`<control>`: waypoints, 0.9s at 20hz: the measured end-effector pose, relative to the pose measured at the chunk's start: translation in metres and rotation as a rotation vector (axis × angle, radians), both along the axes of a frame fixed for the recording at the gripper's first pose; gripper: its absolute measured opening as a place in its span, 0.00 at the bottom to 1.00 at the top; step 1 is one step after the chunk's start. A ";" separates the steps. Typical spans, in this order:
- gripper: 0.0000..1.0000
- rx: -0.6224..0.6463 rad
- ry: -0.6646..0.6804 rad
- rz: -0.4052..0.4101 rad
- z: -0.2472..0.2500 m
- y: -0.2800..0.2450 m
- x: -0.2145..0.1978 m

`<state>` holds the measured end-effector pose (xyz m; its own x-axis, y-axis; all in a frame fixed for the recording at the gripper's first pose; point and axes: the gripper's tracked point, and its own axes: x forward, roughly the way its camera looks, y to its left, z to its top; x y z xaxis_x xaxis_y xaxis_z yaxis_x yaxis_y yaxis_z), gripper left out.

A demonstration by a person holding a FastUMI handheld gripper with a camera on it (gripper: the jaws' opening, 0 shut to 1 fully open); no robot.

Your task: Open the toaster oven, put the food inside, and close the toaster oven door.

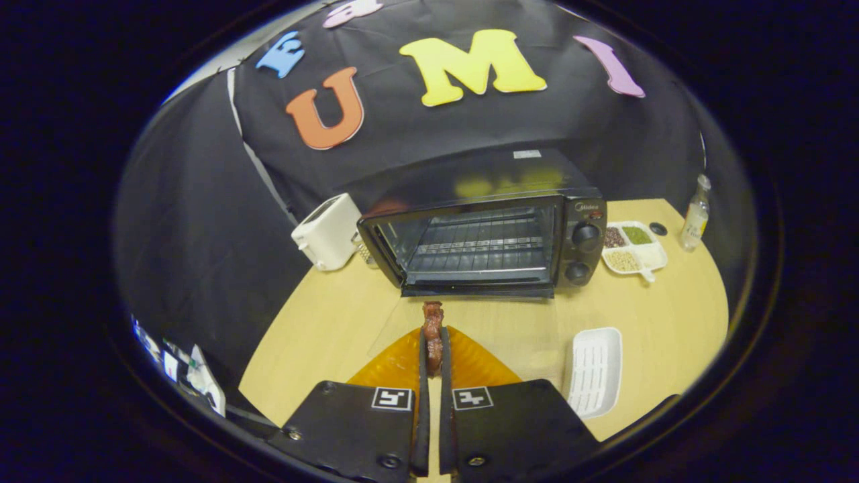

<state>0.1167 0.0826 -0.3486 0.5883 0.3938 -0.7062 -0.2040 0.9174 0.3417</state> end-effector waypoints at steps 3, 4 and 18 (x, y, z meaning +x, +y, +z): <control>0.09 0.081 -0.007 -0.087 -0.016 0.008 0.023; 0.09 0.099 -0.015 -0.118 -0.021 0.008 0.032; 0.09 0.475 -0.143 -0.497 -0.066 0.012 0.157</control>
